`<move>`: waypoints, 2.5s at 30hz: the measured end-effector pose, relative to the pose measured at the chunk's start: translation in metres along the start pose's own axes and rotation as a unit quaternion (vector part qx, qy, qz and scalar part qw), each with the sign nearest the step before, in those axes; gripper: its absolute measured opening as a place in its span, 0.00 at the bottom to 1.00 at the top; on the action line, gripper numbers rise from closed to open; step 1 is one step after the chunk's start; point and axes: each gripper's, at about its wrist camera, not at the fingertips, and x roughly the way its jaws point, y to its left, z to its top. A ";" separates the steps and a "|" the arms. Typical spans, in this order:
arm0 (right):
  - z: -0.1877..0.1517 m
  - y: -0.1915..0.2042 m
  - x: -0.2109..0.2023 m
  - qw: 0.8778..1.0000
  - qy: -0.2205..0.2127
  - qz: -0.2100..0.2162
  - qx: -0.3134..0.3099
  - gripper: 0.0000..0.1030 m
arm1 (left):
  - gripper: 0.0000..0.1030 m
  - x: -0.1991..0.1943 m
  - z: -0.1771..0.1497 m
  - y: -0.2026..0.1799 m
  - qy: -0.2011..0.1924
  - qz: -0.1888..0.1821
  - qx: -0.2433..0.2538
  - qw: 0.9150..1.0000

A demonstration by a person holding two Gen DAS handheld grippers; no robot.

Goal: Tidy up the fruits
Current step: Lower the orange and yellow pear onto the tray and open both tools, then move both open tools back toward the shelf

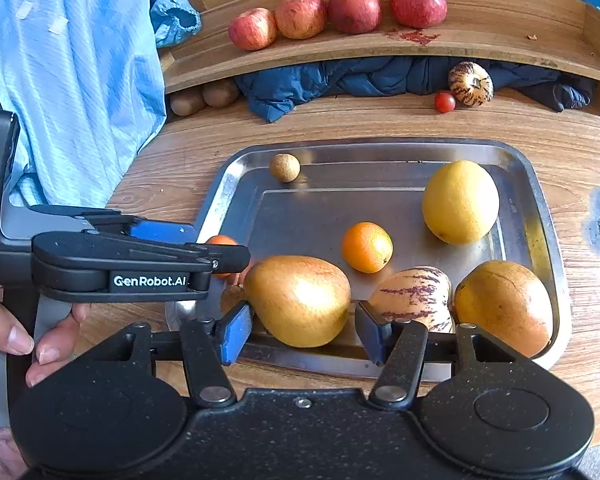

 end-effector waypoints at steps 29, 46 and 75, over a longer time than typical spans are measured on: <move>-0.017 -0.025 -0.048 0.997 0.011 -0.055 0.052 0.99 | 0.99 -0.064 -0.040 0.001 0.011 0.048 0.030 0.998; -0.010 -0.020 -0.080 0.990 -0.092 -0.095 0.046 0.99 | 0.99 -0.080 -0.008 -0.012 -0.061 0.046 0.063 0.995; 0.031 -0.060 -0.084 0.966 -0.195 -0.144 0.089 0.99 | 0.99 -0.025 0.102 -0.032 -0.126 0.035 0.100 0.986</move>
